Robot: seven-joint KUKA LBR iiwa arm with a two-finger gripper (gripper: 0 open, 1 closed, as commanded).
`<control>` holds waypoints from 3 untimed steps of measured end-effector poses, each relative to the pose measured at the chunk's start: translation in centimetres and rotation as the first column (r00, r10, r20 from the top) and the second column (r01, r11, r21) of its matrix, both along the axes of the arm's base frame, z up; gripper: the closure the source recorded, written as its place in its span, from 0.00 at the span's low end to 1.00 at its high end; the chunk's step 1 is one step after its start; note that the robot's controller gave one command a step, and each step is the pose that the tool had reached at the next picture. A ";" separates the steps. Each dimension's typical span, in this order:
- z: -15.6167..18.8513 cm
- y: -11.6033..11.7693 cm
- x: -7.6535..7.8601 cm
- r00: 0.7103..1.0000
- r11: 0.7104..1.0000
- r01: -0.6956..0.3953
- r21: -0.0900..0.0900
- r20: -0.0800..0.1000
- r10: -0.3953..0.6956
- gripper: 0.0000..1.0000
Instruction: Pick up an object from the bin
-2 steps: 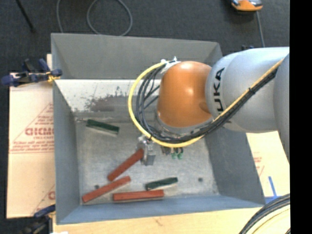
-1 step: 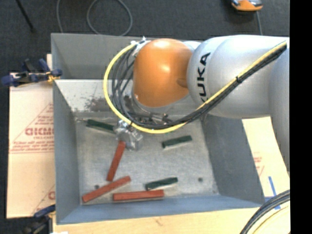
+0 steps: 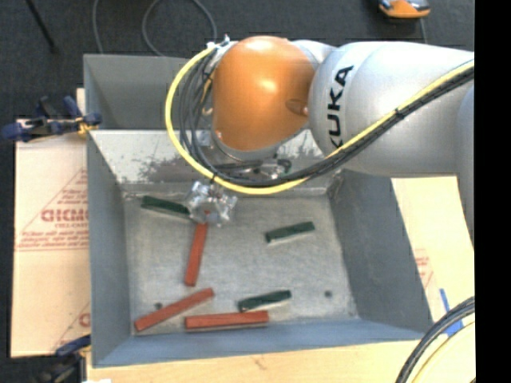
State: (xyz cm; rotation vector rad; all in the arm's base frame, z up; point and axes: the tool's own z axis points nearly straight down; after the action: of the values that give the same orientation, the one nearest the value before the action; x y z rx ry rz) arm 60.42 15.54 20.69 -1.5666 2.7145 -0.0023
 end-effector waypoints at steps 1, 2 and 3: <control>-0.1 0.1 -0.1 1.000 1.000 0.003 0.001 -0.004 -0.003 0.00; -0.1 0.0 -0.1 1.000 1.000 0.004 0.001 -0.005 -0.004 1.00; -0.1 0.0 -0.1 1.000 1.000 0.005 0.000 -0.006 -0.005 0.00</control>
Offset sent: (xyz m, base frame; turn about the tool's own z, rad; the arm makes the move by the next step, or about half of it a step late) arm 0.0000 0.0000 0.0000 0.0000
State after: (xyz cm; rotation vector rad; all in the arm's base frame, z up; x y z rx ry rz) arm 60.31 15.58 20.64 -1.5618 2.7227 0.0026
